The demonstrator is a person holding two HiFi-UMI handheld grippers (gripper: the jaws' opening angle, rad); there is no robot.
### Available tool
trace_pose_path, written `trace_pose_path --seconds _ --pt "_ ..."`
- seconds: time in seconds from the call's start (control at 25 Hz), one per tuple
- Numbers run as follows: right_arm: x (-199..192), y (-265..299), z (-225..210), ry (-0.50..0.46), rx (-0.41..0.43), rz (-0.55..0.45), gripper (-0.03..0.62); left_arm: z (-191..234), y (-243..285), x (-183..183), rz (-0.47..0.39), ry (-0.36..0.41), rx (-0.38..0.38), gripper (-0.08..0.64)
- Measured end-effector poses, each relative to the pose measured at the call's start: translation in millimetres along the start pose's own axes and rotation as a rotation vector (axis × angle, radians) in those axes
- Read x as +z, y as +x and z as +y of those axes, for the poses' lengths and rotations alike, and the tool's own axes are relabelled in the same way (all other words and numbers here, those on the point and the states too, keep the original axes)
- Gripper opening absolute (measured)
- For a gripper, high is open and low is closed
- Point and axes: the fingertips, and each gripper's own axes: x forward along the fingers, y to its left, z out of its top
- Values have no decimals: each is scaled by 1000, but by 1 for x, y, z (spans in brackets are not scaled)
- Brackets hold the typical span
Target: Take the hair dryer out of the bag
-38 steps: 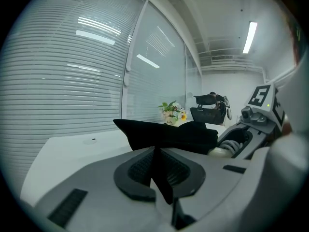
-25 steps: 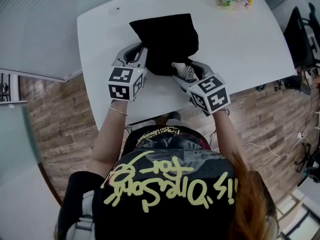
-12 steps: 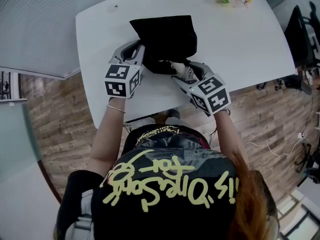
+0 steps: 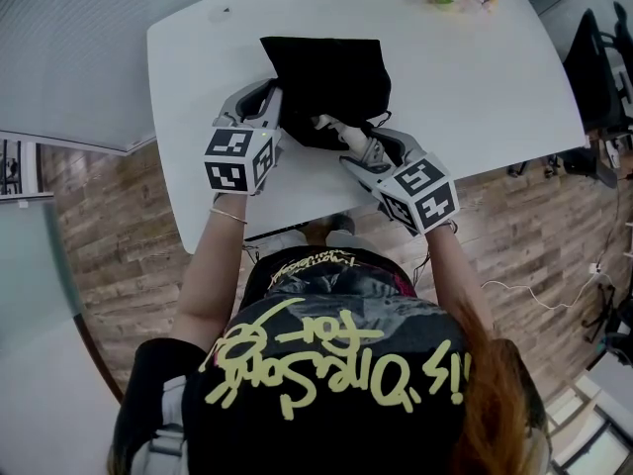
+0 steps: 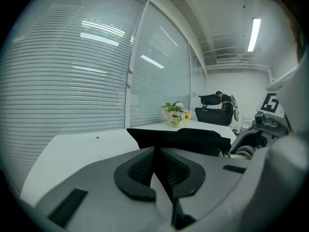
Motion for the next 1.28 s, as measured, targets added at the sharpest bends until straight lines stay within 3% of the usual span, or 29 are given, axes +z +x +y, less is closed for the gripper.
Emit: trace_pose_path --seconds 0.24,0.6,1.28 --pt "-2 -3 2 -9 28 -4 273 1 5 0 10 -19 1 18" --pt "-9 -11 5 -4 53 -8 273 0 6 -5 29 31 29 20" --pt "-23 -28 5 -45 128 -15 273 -7 10 -16 44 12 88 17"
